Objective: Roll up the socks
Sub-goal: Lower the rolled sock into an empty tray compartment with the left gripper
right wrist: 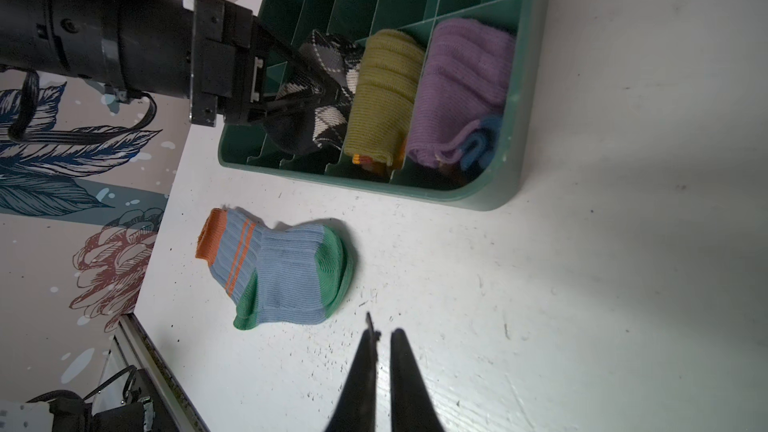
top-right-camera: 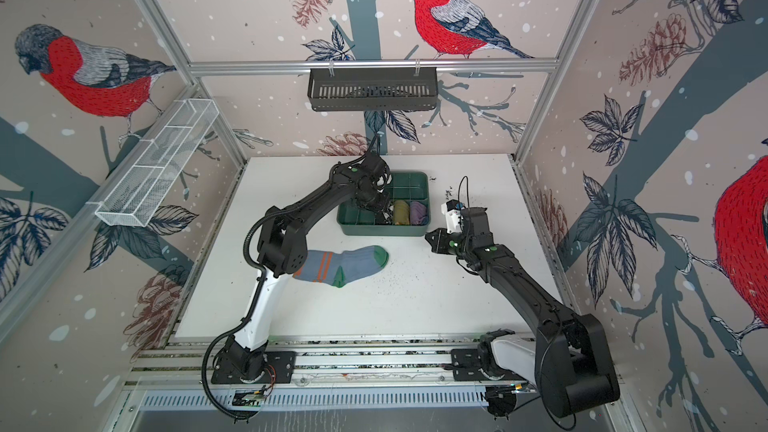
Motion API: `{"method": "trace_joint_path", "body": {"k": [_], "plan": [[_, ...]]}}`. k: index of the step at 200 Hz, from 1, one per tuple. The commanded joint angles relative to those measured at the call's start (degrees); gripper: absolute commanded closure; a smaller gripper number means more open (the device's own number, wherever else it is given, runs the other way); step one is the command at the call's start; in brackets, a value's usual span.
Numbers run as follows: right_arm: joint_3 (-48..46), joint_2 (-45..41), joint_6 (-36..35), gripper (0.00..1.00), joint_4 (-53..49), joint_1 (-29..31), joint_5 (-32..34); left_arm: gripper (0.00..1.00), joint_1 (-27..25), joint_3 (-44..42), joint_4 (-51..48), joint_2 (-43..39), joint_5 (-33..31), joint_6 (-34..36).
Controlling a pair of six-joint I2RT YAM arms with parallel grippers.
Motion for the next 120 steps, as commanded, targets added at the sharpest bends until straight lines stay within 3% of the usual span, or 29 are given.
{"method": "trace_joint_path", "body": {"k": [1, 69, 120], "plan": [[-0.2, 0.3, 0.3, 0.89, 2.3, -0.1, -0.9, 1.0, -1.2, 3.5, -5.0, 1.9, -5.7, -0.1], [-0.5, 0.4, 0.4, 0.89, 3.1, -0.3, -1.3, 1.0, -2.9, 5.5, -4.8, 4.5, -8.6, -1.9], [-0.9, 0.5, 0.6, 0.89, 3.5, -0.4, -1.4, 0.84, -3.6, 6.1, -3.1, 5.8, -9.9, -2.8]]}}
